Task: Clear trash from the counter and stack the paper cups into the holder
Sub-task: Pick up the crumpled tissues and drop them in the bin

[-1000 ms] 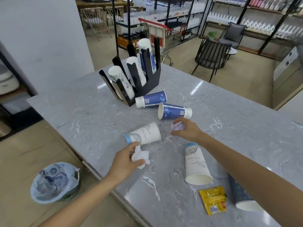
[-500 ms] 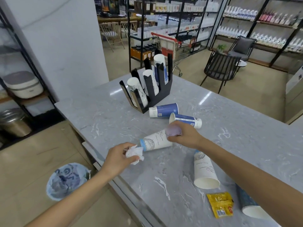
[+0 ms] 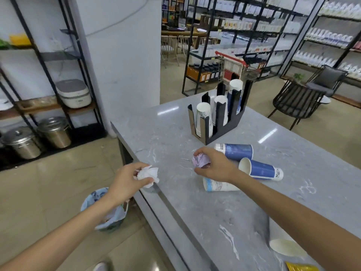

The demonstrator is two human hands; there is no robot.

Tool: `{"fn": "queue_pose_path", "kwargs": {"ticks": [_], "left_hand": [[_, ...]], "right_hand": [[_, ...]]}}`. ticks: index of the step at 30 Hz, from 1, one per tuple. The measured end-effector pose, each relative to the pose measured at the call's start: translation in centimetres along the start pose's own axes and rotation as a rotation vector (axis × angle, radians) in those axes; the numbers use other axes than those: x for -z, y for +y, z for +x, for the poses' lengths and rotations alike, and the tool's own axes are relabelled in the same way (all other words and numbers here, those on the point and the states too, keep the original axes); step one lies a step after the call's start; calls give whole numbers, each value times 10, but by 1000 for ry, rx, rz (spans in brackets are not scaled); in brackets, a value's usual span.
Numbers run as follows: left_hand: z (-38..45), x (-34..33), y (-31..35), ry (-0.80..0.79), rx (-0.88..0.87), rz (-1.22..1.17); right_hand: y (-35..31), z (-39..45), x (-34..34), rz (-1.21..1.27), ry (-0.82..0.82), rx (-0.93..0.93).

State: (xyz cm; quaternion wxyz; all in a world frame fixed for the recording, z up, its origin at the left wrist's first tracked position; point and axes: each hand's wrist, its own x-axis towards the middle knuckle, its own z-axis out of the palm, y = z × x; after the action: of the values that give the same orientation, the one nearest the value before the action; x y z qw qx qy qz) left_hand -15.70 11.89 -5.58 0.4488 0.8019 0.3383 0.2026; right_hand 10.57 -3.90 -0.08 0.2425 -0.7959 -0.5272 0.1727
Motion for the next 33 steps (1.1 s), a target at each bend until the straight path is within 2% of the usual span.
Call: {"fn": "queue_pose_path", "kwargs": {"ticks": [8, 15, 21, 26, 33], "left_hand": [[14, 87, -57, 60, 57, 26], [25, 152, -137, 134, 172, 20], [29, 197, -214, 160, 347, -45], [33, 214, -291, 175, 478, -35], [49, 205, -396, 137, 683, -34]], "right_hand": [[-79, 71, -59, -108, -13, 106], [-145, 141, -132, -123, -184, 194], [-178, 196, -221, -78, -308, 221], [-185, 243, -309, -36, -432, 134], [-154, 287, -426, 29, -554, -21]]}}
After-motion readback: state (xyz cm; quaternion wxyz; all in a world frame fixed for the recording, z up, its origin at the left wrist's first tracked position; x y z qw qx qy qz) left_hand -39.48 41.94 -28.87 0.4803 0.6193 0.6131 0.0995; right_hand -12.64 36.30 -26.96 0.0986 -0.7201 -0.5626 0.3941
